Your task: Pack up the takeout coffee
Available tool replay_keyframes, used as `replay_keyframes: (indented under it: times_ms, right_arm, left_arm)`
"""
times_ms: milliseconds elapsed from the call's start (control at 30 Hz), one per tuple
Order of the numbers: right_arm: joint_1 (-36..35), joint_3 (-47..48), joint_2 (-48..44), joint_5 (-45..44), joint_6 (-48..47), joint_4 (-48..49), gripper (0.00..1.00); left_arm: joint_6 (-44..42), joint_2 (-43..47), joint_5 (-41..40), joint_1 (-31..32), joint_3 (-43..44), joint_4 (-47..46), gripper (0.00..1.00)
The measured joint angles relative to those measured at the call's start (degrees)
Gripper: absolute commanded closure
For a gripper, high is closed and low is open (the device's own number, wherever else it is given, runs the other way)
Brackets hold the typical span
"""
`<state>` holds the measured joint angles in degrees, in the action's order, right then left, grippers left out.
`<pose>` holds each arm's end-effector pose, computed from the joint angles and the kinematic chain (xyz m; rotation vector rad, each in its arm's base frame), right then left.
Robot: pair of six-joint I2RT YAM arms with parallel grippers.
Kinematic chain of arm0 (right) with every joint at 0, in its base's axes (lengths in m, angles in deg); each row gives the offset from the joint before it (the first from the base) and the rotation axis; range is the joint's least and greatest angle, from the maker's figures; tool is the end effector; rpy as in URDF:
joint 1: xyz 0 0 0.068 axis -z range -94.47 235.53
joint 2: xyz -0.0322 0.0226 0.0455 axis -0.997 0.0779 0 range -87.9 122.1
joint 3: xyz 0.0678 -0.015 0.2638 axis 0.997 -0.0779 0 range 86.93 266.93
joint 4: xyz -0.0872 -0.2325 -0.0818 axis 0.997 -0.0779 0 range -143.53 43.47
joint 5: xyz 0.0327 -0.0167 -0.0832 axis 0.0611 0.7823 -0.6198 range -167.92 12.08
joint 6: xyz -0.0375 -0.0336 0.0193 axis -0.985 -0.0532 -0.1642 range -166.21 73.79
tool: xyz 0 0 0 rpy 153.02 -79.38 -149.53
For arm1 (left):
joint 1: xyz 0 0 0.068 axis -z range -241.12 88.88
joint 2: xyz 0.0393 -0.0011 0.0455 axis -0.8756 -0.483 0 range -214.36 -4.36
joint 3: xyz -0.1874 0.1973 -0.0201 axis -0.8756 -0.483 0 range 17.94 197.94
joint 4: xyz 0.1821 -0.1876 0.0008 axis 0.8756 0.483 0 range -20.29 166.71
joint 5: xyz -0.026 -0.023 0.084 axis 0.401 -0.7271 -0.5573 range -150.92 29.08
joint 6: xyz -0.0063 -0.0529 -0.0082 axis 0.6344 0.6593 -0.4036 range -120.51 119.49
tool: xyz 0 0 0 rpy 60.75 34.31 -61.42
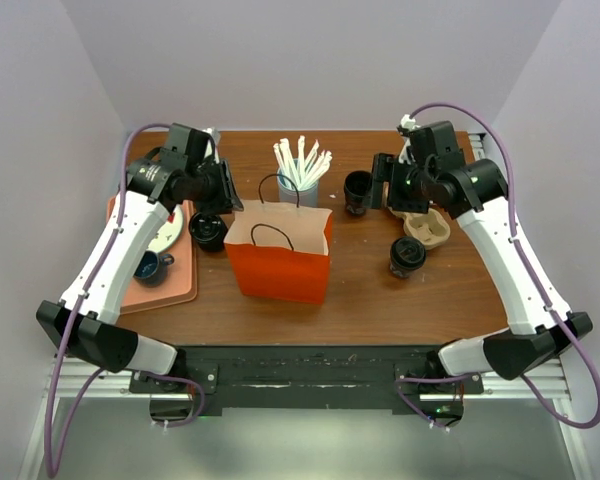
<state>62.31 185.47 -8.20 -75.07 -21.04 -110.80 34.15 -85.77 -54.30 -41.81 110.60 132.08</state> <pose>0.2402 0.1050 0.4310 0.0163 2.4120 0.4599 0.2607 -0.0956 0.3961 -0.2874 2.5194 -0.5366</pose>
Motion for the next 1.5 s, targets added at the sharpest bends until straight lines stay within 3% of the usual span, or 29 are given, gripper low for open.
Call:
replay_keyframes:
  times_ms: [267, 367, 500, 567, 900, 1100, 1500]
  right_arm:
    - [0.0, -2.2, 0.0, -2.8, -0.5, -1.1, 0.26]
    - [0.0, -3.8, -0.7, -3.7, -0.5, -1.0, 0.26]
    - [0.0, -7.4, -2.5, -6.8, -0.6, -1.0, 0.26]
    - [0.6, -9.0, -2.9, -8.5, -0.8, -0.9, 0.24]
    - [9.9, -17.7, -1.2, -13.9, -4.8, 1.0, 0.19]
    - [11.1, -21.5, 2.9, -13.6, -7.3, 3.9, 0.14]
    - [12.7, -23.4, 8.1, -10.6, -11.4, 8.2, 0.14]
  left_arm:
    - [-4.8, 0.0, -0.1, 0.0, 0.0, 1.5, 0.60]
    - [-5.5, 0.2, 0.2, 0.1, -0.7, 1.0, 0.71]
    - [-6.6, 0.4, 0.3, 0.4, -2.0, 0.9, 0.95]
    - [-6.8, 0.5, 0.4, 0.6, -2.1, 0.7, 1.00]
    - [-2.1, 3.5, 0.2, 2.2, -3.6, 1.2, 1.00]
    - [0.8, 4.0, 0.7, 3.3, -4.1, 1.3, 1.00]
    - [1.7, 4.1, 1.3, 3.3, -5.0, 1.4, 1.00]
